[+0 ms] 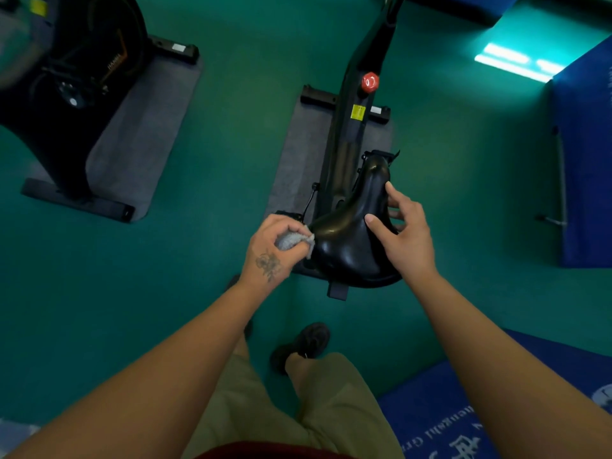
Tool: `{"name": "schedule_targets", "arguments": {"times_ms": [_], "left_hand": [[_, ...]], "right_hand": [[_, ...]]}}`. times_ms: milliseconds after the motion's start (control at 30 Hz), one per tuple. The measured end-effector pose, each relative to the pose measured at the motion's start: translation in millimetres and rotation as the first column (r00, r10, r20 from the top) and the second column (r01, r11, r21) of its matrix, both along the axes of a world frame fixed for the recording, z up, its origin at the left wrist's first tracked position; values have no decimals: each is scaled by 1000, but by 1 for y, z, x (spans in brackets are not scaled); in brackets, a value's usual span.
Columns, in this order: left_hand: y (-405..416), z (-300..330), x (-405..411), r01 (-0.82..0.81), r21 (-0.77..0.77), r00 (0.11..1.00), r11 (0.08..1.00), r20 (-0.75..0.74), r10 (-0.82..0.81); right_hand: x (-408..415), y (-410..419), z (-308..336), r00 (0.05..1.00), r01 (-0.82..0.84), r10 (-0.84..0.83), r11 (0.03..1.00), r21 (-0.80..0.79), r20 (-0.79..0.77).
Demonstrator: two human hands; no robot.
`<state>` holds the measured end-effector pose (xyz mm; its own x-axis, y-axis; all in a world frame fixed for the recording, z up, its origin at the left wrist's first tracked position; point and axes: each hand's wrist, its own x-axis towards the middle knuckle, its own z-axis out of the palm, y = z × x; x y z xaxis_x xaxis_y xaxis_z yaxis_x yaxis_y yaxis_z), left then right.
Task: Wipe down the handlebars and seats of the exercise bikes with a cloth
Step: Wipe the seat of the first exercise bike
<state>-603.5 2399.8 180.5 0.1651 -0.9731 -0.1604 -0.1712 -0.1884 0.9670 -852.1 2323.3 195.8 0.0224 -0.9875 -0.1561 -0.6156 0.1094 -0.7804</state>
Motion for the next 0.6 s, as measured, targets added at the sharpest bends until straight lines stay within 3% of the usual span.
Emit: {"name": "schedule_targets", "arguments": {"times_ms": [167,300,600], "left_hand": [[-16,1,-10,45,-18,998,999,51,-44],[-9,-8,-9,-33,57,999,998,-11,34],[-23,-15,2,-40,230,998,972,-34,50]], "right_hand": [[1,0,0,1000,0,0,1000,9,-4],[0,1,0,1000,4,-4,1000,10,-9],[1,2,-2,999,33,-33,999,9,1]]}}
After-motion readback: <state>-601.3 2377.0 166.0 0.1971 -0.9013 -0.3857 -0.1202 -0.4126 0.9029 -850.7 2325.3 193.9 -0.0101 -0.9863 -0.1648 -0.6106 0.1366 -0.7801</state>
